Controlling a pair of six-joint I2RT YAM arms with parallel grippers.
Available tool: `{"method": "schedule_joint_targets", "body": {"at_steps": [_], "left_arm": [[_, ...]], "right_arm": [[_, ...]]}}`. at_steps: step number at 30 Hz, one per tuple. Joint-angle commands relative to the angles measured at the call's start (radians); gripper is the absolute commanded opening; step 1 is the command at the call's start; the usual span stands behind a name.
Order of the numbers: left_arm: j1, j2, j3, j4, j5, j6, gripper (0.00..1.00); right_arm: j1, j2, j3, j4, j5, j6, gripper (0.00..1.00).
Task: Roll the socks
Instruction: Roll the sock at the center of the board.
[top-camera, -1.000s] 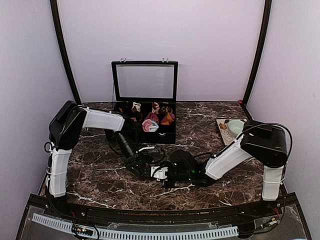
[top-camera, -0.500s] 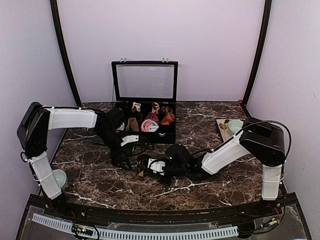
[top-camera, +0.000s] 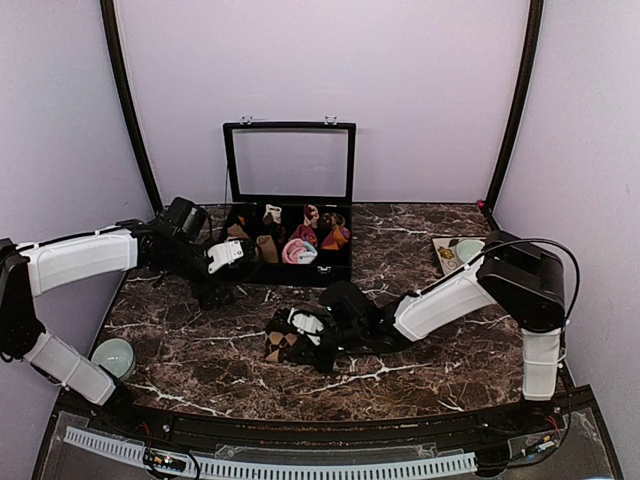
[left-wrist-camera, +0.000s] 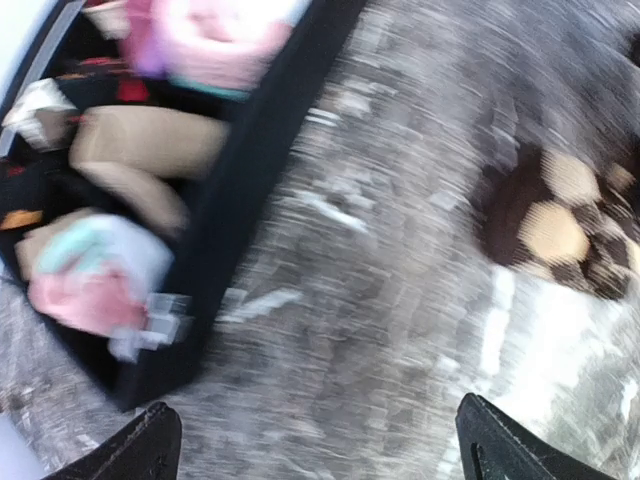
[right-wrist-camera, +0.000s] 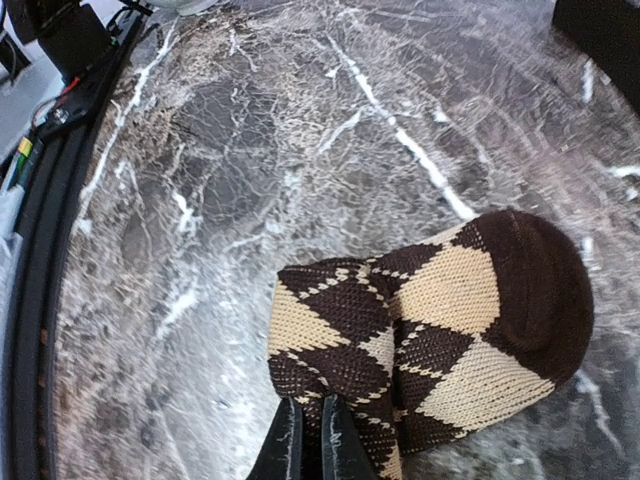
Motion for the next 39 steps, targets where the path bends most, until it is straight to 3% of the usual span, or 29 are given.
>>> {"method": "schedule_joint_targets", "body": {"at_steps": [1, 5, 9, 12, 19, 28, 32, 34, 37, 39], "left_arm": [[-0.062, -0.122, -0.083, -0.030, 0.118, 0.109, 0.99], [-0.193, -0.106, -0.109, -0.106, 0.196, 0.148, 0.89], [-0.281, -0.058, -0.109, -0.106, 0.239, 0.146, 0.78], [-0.324, -0.025, -0.104, -0.077, 0.242, 0.140, 0.77], [-0.421, 0.095, -0.112, 0.034, 0.103, 0.164, 0.79], [-0.457, 0.191, -0.128, 0.128, 0.014, 0.183, 0.56], [-0.460, 0.216, -0.131, 0.147, -0.023, 0.192, 0.52], [-0.460, 0.233, -0.128, 0.151, -0.031, 0.196, 0.40], [-0.462, 0.279, -0.103, 0.135, -0.046, 0.171, 0.03], [-0.460, 0.303, -0.086, 0.103, -0.030, 0.143, 0.00]], "right_arm": [[-0.026, 0.114, 0.017, -0.354, -0.121, 0.192, 0.00], [-0.086, 0.169, 0.068, -0.395, -0.267, 0.361, 0.00], [-0.118, 0.188, 0.069, -0.372, -0.317, 0.463, 0.00], [-0.130, 0.206, 0.088, -0.398, -0.317, 0.499, 0.00], [-0.134, 0.231, 0.132, -0.393, -0.328, 0.574, 0.00], [-0.134, 0.240, 0.106, -0.303, -0.353, 0.661, 0.00], [-0.134, 0.237, 0.107, -0.298, -0.362, 0.663, 0.00], [-0.134, 0.233, 0.105, -0.291, -0.359, 0.670, 0.00], [-0.134, 0.227, 0.102, -0.280, -0.356, 0.678, 0.05], [-0.135, 0.213, 0.094, -0.276, -0.343, 0.674, 0.16]]}}
